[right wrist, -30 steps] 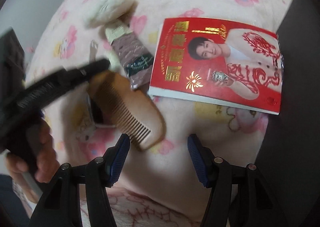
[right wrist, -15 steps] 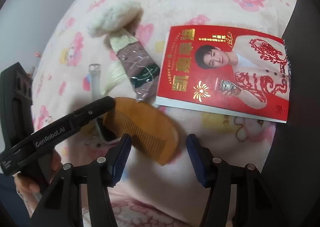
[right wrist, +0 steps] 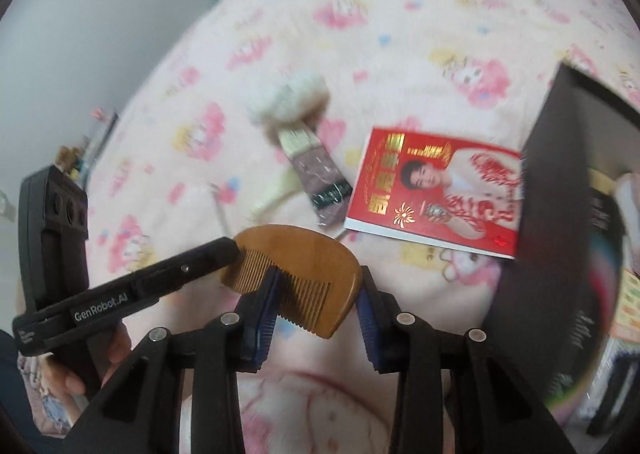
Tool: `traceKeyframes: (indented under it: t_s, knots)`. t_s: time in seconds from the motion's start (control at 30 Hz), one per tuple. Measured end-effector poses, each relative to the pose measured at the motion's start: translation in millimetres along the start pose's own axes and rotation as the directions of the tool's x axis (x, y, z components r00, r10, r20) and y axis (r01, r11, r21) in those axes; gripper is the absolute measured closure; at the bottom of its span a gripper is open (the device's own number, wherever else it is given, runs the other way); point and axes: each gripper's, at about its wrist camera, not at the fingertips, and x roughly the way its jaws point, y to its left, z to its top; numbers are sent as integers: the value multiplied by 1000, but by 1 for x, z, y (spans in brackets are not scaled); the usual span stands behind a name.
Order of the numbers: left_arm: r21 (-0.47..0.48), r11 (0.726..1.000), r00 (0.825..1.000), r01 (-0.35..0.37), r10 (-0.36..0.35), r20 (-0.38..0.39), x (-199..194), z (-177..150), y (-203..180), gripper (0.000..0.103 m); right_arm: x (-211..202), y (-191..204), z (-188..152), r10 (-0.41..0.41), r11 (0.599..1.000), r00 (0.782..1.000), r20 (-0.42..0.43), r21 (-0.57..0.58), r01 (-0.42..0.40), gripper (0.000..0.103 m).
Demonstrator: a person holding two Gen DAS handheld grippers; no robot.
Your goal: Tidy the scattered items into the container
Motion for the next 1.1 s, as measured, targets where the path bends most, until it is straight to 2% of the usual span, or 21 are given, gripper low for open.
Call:
traceKeyframes:
  t_s: [0.1, 0.2, 0.3, 0.4, 0.53, 0.63, 0.73, 0.8, 0.93, 0.97, 1.03, 1.1]
  knots:
    - [64, 997, 999, 46, -46, 2, -13, -7, -35, 72, -29, 2, -8, 39, 999, 997, 59, 27, -41, 70]
    - [114, 984, 991, 135, -135, -9, -17, -12, -72, 72, -54, 1, -20, 70, 997, 993, 95, 33, -73, 73]
    - [195, 976, 995, 91, -96, 13, -18, -17, -108, 73, -77, -2, -30, 53, 998, 989, 138, 14, -56, 73]
    - [202, 977, 998, 60, -62, 1, -10, -17, -121, 73, -93, -20, -39, 15, 999, 989, 144, 28, -20, 73]
    - [150, 987, 998, -50, 54, -26, 4, -17, -96, 73, -90, -34, -50, -3, 999, 993, 115, 35, -1, 73]
    - [84, 993, 994, -82, 88, -64, 14, -18, -62, 73, -81, -35, -54, 12, 999, 996, 85, 44, -16, 73]
    - [93, 989, 981, -112, 125, -150, 40, -13, -35, 71, -71, -31, -53, 10, 999, 998, 60, 44, -13, 73]
    - [111, 989, 964, -97, 121, -237, 59, -9, -23, 71, -64, -25, -53, 8, 999, 999, 50, 36, -9, 73]
    - [155, 985, 921, -83, 135, -364, 90, -6, -13, 55, -53, -18, -50, -2, 999, 999, 35, 33, 1, 73]
    - [144, 987, 917, -70, 120, -381, 94, -4, -11, 50, -50, -18, -48, -6, 999, 1000, 29, 37, 5, 73]
    - [98, 995, 910, -37, 74, -409, 104, 3, -3, 46, -45, -20, -45, -16, 999, 1000, 22, 46, 15, 73]
    - [21, 999, 904, -44, 48, -424, 115, 11, 12, 51, -41, -21, -41, -20, 998, 1000, 21, 64, 19, 73]
